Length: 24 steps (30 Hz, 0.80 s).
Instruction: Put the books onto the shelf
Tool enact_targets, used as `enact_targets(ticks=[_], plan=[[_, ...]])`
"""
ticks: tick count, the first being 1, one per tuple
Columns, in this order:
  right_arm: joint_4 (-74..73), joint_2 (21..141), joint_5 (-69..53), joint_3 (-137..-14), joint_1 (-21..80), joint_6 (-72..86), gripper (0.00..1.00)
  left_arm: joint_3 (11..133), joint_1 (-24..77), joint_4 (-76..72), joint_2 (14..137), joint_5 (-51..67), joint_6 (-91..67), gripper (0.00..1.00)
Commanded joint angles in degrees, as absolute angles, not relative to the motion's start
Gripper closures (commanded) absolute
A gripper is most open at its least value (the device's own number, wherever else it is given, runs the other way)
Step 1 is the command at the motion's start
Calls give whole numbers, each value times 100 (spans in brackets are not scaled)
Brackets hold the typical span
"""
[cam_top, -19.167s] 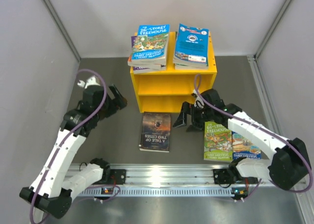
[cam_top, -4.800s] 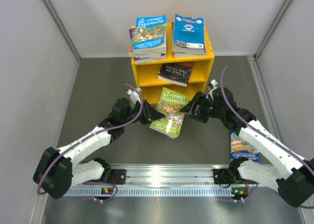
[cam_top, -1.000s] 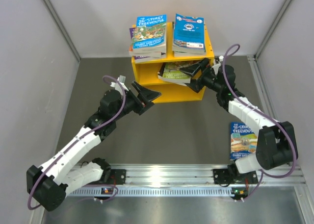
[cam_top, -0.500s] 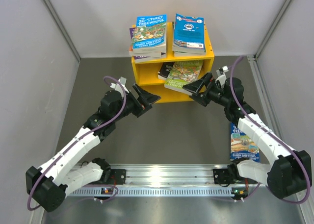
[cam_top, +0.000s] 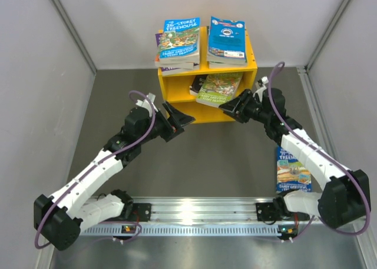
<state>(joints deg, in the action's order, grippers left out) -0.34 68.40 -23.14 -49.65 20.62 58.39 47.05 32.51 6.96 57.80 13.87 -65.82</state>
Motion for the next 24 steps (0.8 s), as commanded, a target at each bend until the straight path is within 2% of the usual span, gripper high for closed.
enact_targets(ticks=[1, 8, 10, 11, 12, 15, 24], plan=[[229, 7188, -2048, -5685, 2109, 5722, 57, 4878, 3226, 606, 5722, 1406, -6486, 4], [220, 7857, -2065, -6363, 1969, 5774, 59, 4852, 3226, 747, 5573, 1319, -6504, 5], [228, 7989, -2039, -6477, 1925, 5827, 54, 4825, 3226, 808, 5529, 1283, -6513, 5], [211, 8024, -2039, -6504, 1864, 5862, 47, 4808, 3217, 826, 5467, 1266, -6521, 5], [202, 8033, -2039, -6530, 1837, 5897, 23, 4799, 3217, 844, 5441, 1248, -6530, 5], [18, 7963, -2091, -6566, 1749, 5889, 0, 4755, 3226, 949, 5326, 1187, -6548, 5], [-369, 6681, -2671, -5469, 1722, 5537, 0, 4746, 3217, 1160, 5124, 976, -6442, 5]])
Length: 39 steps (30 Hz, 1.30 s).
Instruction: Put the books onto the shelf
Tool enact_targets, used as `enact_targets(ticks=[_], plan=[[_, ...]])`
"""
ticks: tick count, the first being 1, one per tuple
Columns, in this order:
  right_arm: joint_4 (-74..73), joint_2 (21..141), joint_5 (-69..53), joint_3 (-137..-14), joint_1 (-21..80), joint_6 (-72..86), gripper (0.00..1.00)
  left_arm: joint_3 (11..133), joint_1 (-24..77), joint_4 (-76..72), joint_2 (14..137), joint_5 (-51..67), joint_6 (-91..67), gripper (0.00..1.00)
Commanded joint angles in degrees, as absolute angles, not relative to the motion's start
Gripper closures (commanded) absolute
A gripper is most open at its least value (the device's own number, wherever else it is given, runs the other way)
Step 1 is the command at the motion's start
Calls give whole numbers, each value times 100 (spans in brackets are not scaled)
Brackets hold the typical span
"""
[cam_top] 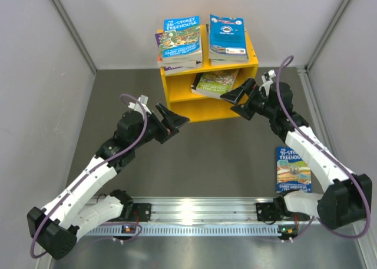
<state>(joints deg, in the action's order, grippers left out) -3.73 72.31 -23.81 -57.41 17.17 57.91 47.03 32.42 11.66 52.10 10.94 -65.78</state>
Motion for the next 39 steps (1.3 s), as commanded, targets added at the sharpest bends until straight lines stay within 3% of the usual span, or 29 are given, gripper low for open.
enact_targets(ticks=[1, 5, 7, 8, 11, 12, 13, 20, 30, 39], plan=[[-387, 6506, -2724, -5423, 1757, 5485, 0, 4755, 3217, 1169, 5124, 967, -6425, 5], [-694, 6311, -2506, -5484, 2292, 4836, 0, 4913, 3217, 1353, 5247, 932, -6214, 5], [-773, 6363, -2199, -5659, 2556, 4589, 13, 5149, 3199, 1720, 5256, 801, -5961, 5], [-808, 6415, -2058, -5756, 2845, 4518, 31, 5255, 3199, 1879, 5238, 722, -5855, 5], [-1123, 6793, -1145, -6265, 3512, 4264, 68, 5764, 3182, 2746, 5177, 117, -5433, 6], [-1186, 7081, -908, -6536, 3637, 4219, 87, 6088, 3182, 3090, 5168, -190, -5362, 6], [-1213, 7241, -479, -6678, 3769, 4175, 98, 6247, 3182, 3390, 5142, -776, -5257, 6], [-932, 8577, 1281, -7891, 4657, 3736, 100, 6522, 3182, 4692, 4299, -2213, -5001, 5], [-45, 10202, 3793, -8674, 5308, 3473, 100, 6803, 3182, 5598, 3850, -2680, -5168, 6], [852, 11030, 4560, -9018, 5458, 3129, 100, 7207, 3182, 6144, 3911, -2575, -4817, 6]])
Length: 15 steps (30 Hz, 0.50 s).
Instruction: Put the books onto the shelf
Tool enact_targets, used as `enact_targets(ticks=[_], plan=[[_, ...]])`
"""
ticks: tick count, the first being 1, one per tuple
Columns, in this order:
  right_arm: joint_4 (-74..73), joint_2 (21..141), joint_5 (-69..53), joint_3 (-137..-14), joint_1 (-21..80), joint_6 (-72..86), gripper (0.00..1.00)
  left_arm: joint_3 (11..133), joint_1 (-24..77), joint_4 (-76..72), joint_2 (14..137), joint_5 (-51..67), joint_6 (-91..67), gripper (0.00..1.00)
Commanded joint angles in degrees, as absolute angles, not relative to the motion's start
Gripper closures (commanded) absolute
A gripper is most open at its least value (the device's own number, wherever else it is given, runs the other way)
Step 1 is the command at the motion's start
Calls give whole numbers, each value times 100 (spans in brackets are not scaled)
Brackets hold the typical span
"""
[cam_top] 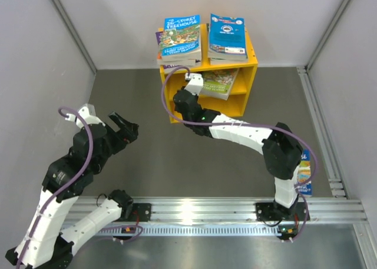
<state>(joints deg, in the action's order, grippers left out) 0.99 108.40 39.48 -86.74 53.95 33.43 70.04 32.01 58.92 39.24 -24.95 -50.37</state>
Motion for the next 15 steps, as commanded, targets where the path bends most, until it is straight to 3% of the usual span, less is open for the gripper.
enact_targets(ticks=[1, 15], plan=[[905, 11074, 4631, -9026, 5467, 3120, 100, 7190, 3182, 6178, 3894, -2584, -4808, 6], [2723, 11672, 5475, -8754, 5265, 1530, 100, 6838, 3182, 6319, 3569, -2259, -4825, 6]])
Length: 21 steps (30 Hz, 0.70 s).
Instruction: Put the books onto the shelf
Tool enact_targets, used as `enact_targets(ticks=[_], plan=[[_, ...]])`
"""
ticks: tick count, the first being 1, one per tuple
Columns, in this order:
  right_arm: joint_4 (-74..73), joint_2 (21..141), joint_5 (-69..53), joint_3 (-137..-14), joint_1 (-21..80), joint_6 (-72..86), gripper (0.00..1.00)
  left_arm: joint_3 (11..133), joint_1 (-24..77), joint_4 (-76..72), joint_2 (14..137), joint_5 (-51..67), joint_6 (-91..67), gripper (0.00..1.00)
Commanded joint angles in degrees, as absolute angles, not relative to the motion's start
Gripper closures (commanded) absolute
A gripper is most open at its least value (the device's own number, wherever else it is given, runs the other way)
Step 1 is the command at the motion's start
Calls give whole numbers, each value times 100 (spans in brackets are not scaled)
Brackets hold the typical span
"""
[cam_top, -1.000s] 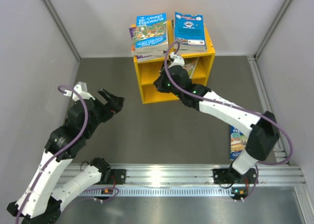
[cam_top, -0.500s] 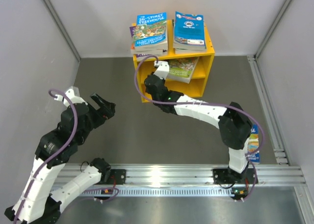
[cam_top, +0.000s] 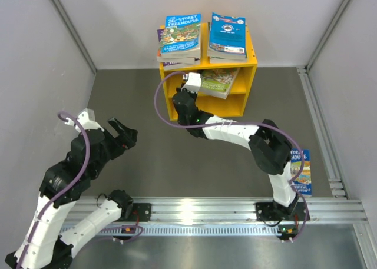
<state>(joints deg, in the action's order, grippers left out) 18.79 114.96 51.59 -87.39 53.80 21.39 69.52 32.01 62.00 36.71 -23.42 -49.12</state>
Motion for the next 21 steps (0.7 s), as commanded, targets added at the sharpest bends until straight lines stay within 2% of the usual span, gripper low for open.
enact_targets(ticks=[1, 5, 8, 9, 15, 17, 18, 21], plan=[[2803, 11689, 5476, -8728, 5230, 1468, 100, 6777, 3182, 6328, 3551, -2241, -4851, 6], [2831, 11987, 5607, -8771, 5054, 1283, 98, 6653, 3182, 6381, 3358, -2180, -5044, 6], [2321, 12094, 5783, -8939, 4949, 1362, 90, 6636, 3182, 6442, 3296, -2188, -5124, 6], [2320, 12068, 5792, -8895, 4896, 1362, 85, 6636, 3182, 6460, 3278, -2206, -5141, 6], [2083, 11637, 5977, -8227, 4641, 1634, 82, 6539, 3182, 6486, 3164, -2224, -5300, 6], [1987, 11505, 6098, -8043, 4597, 1644, 69, 6487, 3182, 6460, 3138, -2197, -5361, 6], [1969, 11461, 6152, -7920, 4579, 1652, 56, 6443, 3182, 6443, 3138, -2189, -5379, 6], [1899, 11303, 6381, -7700, 4509, 1635, 31, 6364, 3182, 6355, 3138, -2136, -5432, 6]])
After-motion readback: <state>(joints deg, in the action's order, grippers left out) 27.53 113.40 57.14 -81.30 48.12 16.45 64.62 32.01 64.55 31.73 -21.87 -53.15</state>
